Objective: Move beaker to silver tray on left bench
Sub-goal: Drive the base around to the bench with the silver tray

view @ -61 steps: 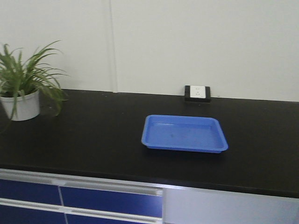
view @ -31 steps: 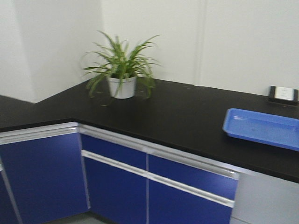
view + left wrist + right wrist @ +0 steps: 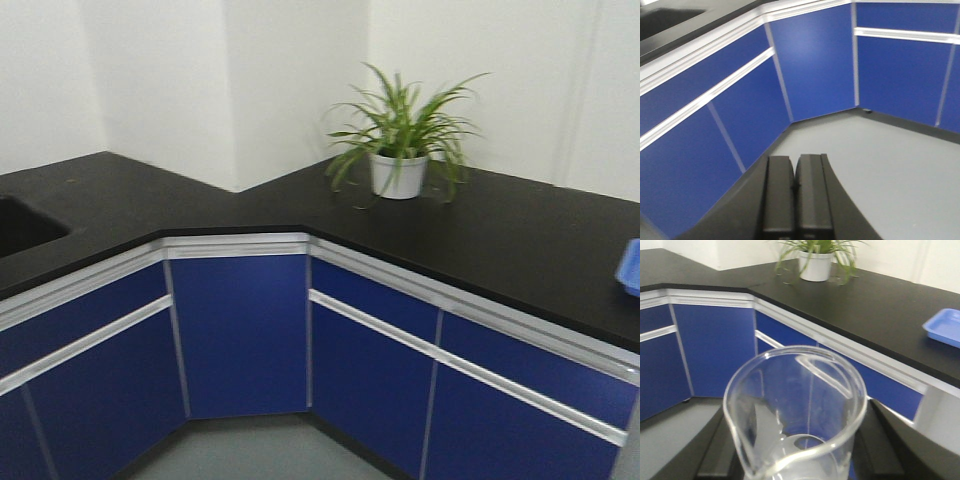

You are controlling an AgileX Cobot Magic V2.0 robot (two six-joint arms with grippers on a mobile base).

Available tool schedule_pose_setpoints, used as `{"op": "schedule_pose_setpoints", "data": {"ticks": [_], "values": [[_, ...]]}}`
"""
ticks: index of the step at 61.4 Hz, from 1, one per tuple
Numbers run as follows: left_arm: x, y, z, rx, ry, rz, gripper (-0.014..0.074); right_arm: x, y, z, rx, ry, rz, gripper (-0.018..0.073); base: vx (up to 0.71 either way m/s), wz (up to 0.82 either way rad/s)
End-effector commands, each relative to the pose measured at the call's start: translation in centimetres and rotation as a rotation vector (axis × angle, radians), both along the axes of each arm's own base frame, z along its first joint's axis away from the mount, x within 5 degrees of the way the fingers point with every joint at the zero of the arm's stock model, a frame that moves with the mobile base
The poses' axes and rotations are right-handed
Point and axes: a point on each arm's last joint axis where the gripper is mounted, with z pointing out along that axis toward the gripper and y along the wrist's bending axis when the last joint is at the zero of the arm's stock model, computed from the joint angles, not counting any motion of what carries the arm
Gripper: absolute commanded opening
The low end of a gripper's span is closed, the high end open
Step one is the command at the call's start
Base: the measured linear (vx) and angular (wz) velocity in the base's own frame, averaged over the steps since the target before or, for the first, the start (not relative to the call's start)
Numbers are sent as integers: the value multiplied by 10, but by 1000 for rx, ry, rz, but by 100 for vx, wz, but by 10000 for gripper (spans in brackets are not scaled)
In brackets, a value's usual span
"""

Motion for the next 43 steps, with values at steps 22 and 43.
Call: {"op": "schedule_pose_setpoints", "data": {"ticks": [22, 43], "values": [[2, -1, 1, -7, -69, -12, 1, 1, 3, 15, -3, -89, 31, -11, -14, 54], [2, -1, 1, -7, -69, -12, 1, 1, 3, 15, -3, -89, 31, -11, -12, 55]]}}
